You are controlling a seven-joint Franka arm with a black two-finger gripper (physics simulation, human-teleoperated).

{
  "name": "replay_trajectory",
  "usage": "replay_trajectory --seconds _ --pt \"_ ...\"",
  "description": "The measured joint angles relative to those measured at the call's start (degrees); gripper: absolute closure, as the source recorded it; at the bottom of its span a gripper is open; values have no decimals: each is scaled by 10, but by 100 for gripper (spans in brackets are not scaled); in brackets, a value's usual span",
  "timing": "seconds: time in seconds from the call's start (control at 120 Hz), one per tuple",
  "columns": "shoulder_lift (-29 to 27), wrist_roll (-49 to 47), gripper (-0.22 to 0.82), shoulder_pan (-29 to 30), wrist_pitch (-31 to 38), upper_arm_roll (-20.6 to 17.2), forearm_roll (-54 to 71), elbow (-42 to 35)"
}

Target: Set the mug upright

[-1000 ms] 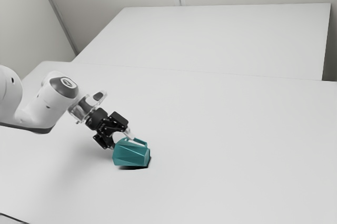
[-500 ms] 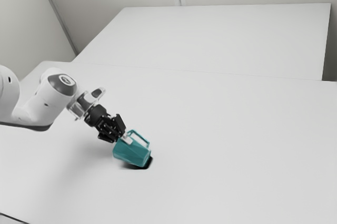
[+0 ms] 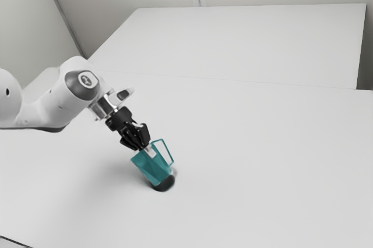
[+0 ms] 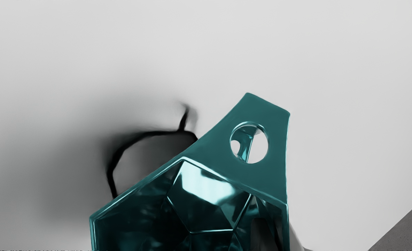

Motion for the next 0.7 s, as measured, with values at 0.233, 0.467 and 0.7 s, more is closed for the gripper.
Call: replay_trajectory --seconds 0.233,0.467,0.7 --pt "-1 -18 79 -2 46 -6 172 53" --pt "23 -25 79 30 110 -22 264 87" --pt "39 -27 79 30 185 -40 271 87"
